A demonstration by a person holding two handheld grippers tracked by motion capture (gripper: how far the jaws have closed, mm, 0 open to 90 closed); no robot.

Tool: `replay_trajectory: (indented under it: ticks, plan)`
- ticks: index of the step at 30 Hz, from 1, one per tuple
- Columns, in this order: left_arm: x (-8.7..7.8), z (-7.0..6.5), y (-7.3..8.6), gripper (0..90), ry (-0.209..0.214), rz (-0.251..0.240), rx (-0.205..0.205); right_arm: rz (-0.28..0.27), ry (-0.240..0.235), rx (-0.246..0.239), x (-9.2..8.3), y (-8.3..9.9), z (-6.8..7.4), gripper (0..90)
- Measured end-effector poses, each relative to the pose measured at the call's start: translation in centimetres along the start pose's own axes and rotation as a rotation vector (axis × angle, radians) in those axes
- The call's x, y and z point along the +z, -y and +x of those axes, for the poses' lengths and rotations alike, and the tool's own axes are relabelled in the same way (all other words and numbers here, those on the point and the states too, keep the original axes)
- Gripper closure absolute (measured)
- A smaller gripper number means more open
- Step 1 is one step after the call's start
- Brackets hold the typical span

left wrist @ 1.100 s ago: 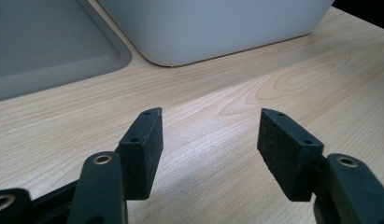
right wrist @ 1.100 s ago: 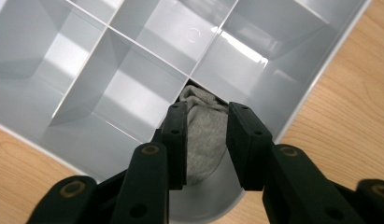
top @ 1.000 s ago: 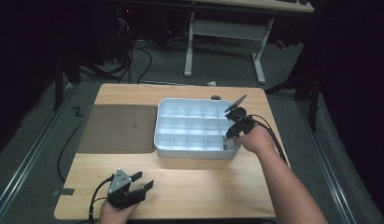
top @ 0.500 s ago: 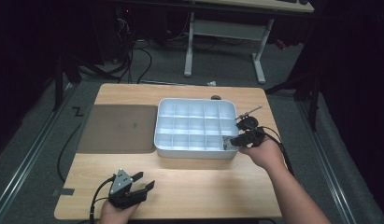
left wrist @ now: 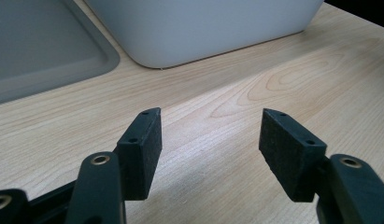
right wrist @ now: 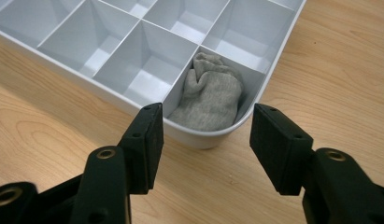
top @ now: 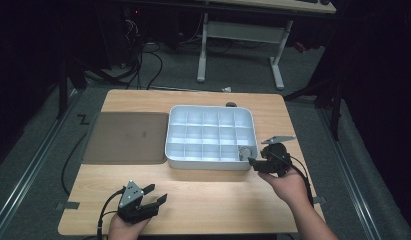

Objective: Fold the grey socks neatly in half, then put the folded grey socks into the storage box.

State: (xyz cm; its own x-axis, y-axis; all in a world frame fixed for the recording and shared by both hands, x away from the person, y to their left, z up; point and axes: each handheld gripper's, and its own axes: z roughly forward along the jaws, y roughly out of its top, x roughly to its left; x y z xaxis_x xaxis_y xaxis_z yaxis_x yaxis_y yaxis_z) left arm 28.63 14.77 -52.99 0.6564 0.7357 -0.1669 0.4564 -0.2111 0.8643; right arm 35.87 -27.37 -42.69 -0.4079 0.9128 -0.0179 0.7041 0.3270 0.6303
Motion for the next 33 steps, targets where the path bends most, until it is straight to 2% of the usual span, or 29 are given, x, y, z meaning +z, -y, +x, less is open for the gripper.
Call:
replay_trajectory:
  ticks: [5,13,18,20,21,22,23,29,33]
  plan:
    - [0.3,-0.1,-0.1,39.0,-0.004,0.001,0.008,-0.074,-0.029,0.009,0.1,2.7,0.4,40.6]
    - [0.5,-0.4,-0.1,36.4,-0.003,-0.001,0.0,-0.159,-0.028,0.009,1.9,7.1,1.8,36.3]
    - [0.5,-0.5,0.1,35.6,-0.01,0.004,-0.003,-0.231,-0.026,0.055,2.6,10.3,3.2,35.0]
    - [0.4,-0.6,0.1,35.5,-0.012,0.007,-0.003,-0.283,-0.014,0.074,2.4,11.5,3.6,37.9]
    - [0.3,-0.7,0.1,35.4,-0.014,0.003,-0.001,-0.284,-0.03,0.062,2.3,11.8,3.8,37.1]
    - [0.3,-0.8,0.1,35.4,-0.016,0.003,0.004,-0.281,-0.026,0.03,2.1,11.9,3.9,37.4]
    - [0.2,-0.8,0.1,35.4,-0.019,0.001,0.008,-0.285,-0.014,0.023,2.0,12.1,3.9,38.0]
    - [0.0,-1.3,-0.1,35.5,-0.031,-0.007,0.01,-0.29,-0.014,0.053,2.0,12.6,2.7,38.0]
    - [0.2,-1.4,-0.2,35.5,-0.024,-0.008,0.006,-0.297,-0.01,0.058,1.9,13.0,2.6,38.1]
